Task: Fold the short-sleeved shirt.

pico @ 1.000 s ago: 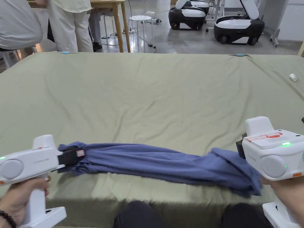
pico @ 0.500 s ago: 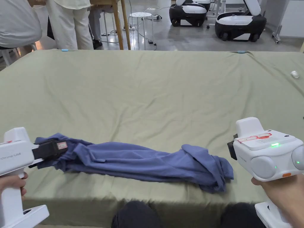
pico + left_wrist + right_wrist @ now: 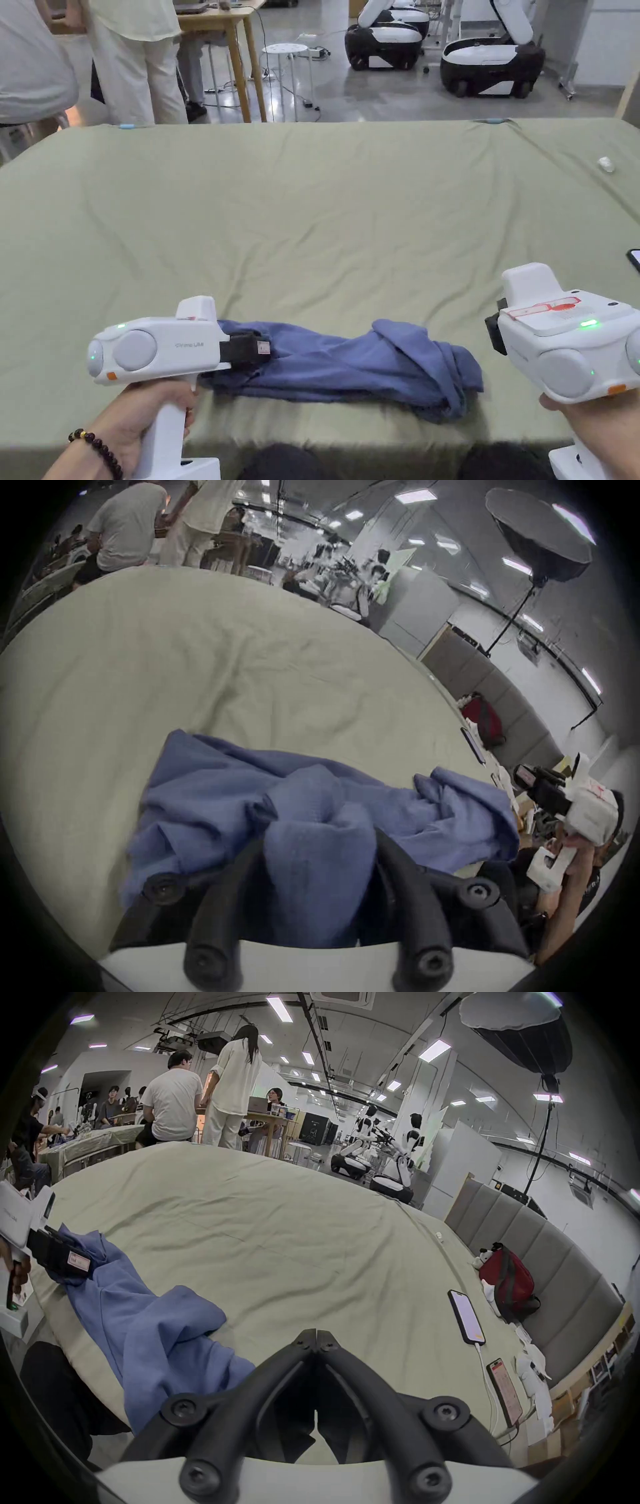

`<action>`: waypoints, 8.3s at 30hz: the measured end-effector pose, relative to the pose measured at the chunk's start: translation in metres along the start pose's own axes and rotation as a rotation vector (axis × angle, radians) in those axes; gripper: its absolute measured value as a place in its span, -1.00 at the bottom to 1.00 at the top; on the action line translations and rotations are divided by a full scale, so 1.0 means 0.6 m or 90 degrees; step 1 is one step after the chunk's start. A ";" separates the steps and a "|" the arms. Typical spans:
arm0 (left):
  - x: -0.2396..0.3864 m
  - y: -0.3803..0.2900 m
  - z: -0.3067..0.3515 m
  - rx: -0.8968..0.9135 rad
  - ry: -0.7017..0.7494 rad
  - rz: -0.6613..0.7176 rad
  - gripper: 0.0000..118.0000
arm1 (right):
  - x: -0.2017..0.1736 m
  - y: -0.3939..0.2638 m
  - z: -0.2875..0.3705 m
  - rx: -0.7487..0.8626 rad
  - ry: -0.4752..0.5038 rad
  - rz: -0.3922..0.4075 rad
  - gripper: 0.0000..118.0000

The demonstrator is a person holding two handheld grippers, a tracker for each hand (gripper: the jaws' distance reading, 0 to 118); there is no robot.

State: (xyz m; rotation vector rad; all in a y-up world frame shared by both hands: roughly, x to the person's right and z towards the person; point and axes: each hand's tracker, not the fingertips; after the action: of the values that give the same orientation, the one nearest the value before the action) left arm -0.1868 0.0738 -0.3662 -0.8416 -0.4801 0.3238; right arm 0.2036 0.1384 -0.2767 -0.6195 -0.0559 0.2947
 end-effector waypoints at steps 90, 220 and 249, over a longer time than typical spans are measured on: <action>-0.175 -0.030 0.149 0.180 0.068 0.157 -0.67 | -0.022 0.007 -0.026 -0.006 0.031 -0.008 -1.00; -0.392 0.090 0.196 0.106 -0.037 0.039 -0.35 | -0.511 0.206 -0.064 0.077 0.316 0.037 -1.00; -0.497 0.167 0.326 0.258 0.524 -0.067 -0.16 | -0.578 0.236 -0.087 0.074 0.361 0.075 -1.00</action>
State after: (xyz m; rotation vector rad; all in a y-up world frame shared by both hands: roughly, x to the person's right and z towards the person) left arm -0.5505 0.1245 -0.4148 -0.4867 0.3052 -0.0416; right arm -0.1571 0.1182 -0.3886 -0.5731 0.5408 0.2253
